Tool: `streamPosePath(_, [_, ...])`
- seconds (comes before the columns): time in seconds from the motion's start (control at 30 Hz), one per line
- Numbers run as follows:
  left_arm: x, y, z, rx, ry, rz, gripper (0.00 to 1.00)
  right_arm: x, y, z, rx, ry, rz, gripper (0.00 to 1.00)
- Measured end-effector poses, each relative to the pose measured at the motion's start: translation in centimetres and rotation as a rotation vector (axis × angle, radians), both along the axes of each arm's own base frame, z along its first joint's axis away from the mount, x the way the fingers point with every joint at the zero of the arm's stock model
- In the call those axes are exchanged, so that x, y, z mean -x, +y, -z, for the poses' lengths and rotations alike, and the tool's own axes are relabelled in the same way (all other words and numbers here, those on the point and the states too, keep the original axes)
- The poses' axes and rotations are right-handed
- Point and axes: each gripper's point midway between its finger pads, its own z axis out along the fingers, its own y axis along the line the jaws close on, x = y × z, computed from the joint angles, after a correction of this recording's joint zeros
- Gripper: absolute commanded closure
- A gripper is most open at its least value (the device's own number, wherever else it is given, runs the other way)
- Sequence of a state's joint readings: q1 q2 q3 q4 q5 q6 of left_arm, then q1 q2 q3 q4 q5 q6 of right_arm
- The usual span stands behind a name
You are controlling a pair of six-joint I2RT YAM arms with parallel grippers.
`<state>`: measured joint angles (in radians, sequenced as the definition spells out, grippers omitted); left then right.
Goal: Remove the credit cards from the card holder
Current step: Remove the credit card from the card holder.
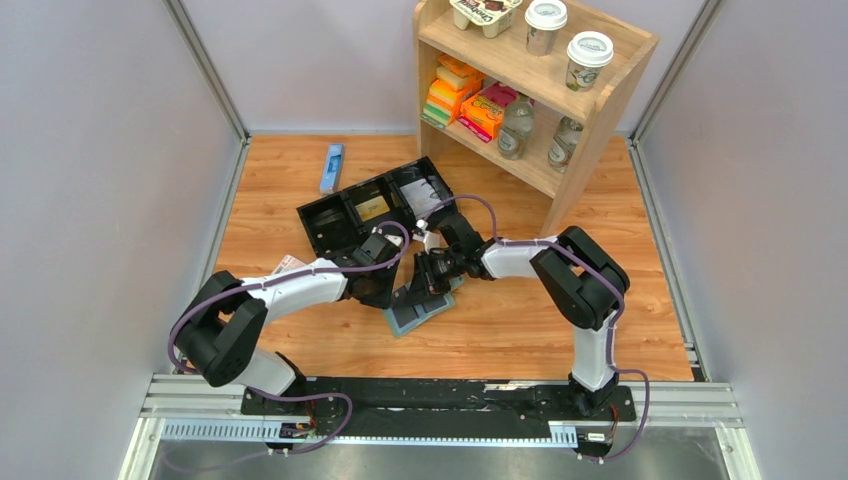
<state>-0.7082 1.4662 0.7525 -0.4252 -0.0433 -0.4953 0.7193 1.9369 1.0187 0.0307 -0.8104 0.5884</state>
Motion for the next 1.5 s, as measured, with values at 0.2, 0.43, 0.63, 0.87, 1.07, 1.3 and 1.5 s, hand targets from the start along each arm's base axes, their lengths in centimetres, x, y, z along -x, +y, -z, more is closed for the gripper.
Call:
streamPosePath(0.2, [0.0,-0.1,0.0,0.003,0.000,0.002,0.79,-0.1,0.2,0.2,0.007,0.023,0.012,0.77])
streamPosePath(0.43, [0.1,-0.1,0.1,0.003,-0.001,0.002,0.82,-0.1,0.4,0.3,0.006,0.051,0.026,0.81])
streamPosePath(0.63, [0.1,-0.1,0.2,0.007,-0.007,-0.010,0.86,-0.2,0.7,-0.2,-0.019,0.061,0.029,0.88])
streamPosePath(0.87, [0.1,0.0,0.2,0.021,-0.028,-0.030,0.87,-0.6,-0.2,0.3,-0.040,0.068,0.052,0.89])
streamPosePath(1.07, [0.1,0.0,0.2,0.029,-0.035,-0.041,0.88,-1.0,-0.9,0.0,-0.067,0.077,0.068,0.89])
streamPosePath(1.3, [0.1,0.0,0.2,0.029,-0.034,-0.045,0.88,-1.3,-1.2,-1.0,-0.103,0.056,0.070,0.89])
streamPosePath(1.5, [0.1,0.0,0.2,0.029,-0.035,-0.045,0.88,-1.6,-1.7,-0.9,-0.117,0.061,0.081,0.94])
